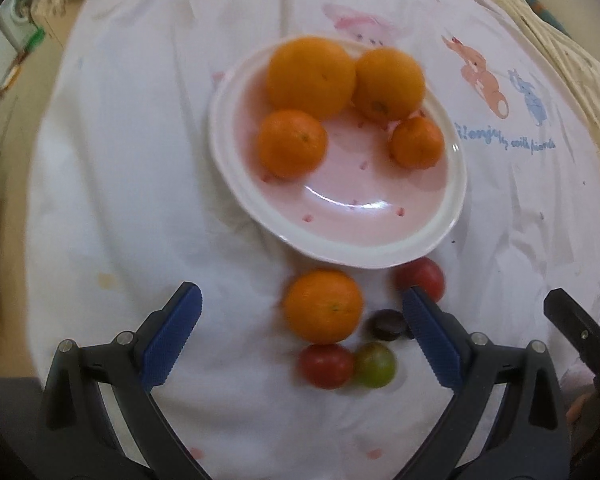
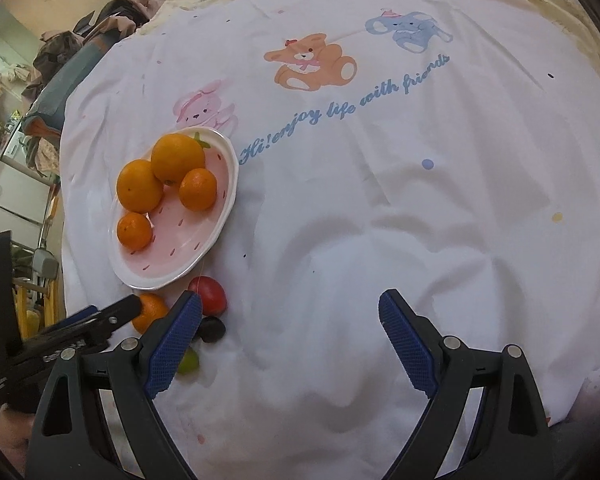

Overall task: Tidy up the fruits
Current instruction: 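Move the left gripper back and grasp the remaining tangerine, then lift the tangerine with the left gripper while the right gripper grasps the dark grape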

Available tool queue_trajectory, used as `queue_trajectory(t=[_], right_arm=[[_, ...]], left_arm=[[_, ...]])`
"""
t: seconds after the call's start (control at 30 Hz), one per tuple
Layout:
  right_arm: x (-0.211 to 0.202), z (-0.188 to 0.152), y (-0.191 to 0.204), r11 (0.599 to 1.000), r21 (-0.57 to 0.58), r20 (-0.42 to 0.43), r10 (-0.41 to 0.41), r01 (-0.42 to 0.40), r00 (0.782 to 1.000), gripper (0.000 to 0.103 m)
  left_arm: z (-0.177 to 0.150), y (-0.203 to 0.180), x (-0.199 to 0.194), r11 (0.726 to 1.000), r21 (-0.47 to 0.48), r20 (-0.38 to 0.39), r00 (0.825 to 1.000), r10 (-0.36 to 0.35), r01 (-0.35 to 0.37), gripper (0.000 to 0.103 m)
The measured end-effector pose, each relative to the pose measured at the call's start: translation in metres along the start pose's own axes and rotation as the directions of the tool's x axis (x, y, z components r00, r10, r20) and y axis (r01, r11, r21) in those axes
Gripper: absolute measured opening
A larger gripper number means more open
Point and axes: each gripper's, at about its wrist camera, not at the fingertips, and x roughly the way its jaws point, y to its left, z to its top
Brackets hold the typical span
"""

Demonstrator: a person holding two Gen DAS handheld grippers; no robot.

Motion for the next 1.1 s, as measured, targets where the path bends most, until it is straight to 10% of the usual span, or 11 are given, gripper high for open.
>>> queue_trajectory(t=[0.17,0.47,0.97,1.1], right_arm=[[0.001,0.002,-0.002,1.0,0.017,-0.011,0.014,-0.014,1.0,0.092],[0.003,0.004,0.006,1.0,-0.009,-0.016,0.01,-0.01,1.0,0.092],[0.017,-0.001,0.012,0.996,0.018,-0.095,0.09,-0.088,0.991,0.091],[0.032,-0.004,0.016,0.98,0.08,-0.167,0.193,-0.182,0.967,0.059]], left_arm=[[-0.001,-0.009,0.015,1.0,0.009,-0.062,0.998,0.026,-0.026,0.096],[-0.003,-0.016,0.016,0.998,0.058,-0.064,0.998,0.026,-0.022,0.041],[0.002,0.018,-0.061,0.997,0.069,0.003,1.0,-0.023,0.022,0.04],[0.002,0.029,-0.079,0.995,0.096,0.038,0.999,-0.015,0.011,0.04]])
